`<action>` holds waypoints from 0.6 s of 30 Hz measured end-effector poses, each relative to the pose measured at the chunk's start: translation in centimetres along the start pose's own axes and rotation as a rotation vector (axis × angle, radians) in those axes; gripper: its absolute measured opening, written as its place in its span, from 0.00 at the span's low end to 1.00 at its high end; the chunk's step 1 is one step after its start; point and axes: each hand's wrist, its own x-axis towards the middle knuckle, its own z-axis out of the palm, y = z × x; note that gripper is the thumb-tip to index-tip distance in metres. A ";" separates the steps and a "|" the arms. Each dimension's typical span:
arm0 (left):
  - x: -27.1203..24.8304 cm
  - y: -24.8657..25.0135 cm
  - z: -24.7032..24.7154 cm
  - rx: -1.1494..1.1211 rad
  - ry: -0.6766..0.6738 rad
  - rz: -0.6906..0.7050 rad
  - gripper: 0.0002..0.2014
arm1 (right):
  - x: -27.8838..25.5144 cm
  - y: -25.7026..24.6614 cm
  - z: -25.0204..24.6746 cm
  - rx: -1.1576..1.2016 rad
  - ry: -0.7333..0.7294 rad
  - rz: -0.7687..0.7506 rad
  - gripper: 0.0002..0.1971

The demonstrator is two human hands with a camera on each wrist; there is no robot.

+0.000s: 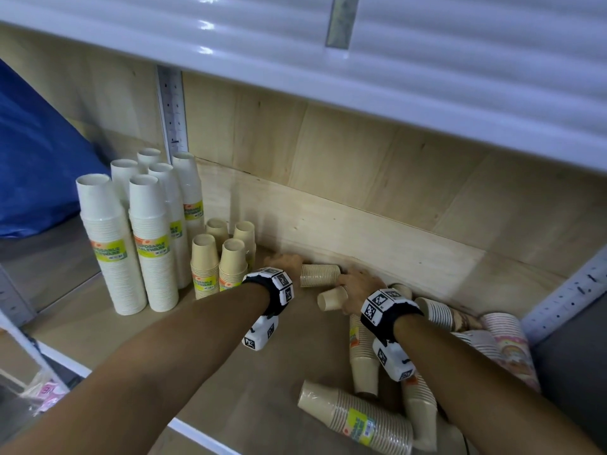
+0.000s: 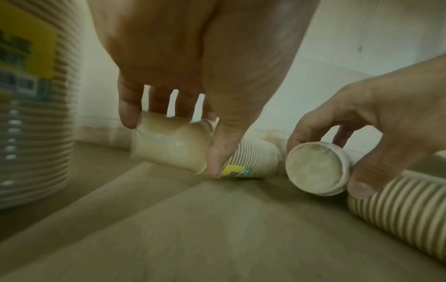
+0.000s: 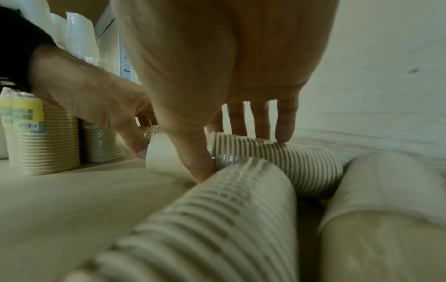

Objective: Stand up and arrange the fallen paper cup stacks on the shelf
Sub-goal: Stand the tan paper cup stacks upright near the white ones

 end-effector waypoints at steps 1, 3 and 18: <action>-0.1 0.1 -0.4 -0.008 0.005 0.001 0.16 | -0.1 0.0 -0.2 0.021 0.024 0.010 0.27; -0.4 0.2 -1.5 -0.056 0.008 0.029 0.16 | -0.5 0.0 -0.7 0.072 0.088 0.043 0.24; -1.6 0.6 -10.8 -0.269 0.062 0.170 0.10 | -4.0 -3.6 -7.1 0.495 0.348 0.218 0.29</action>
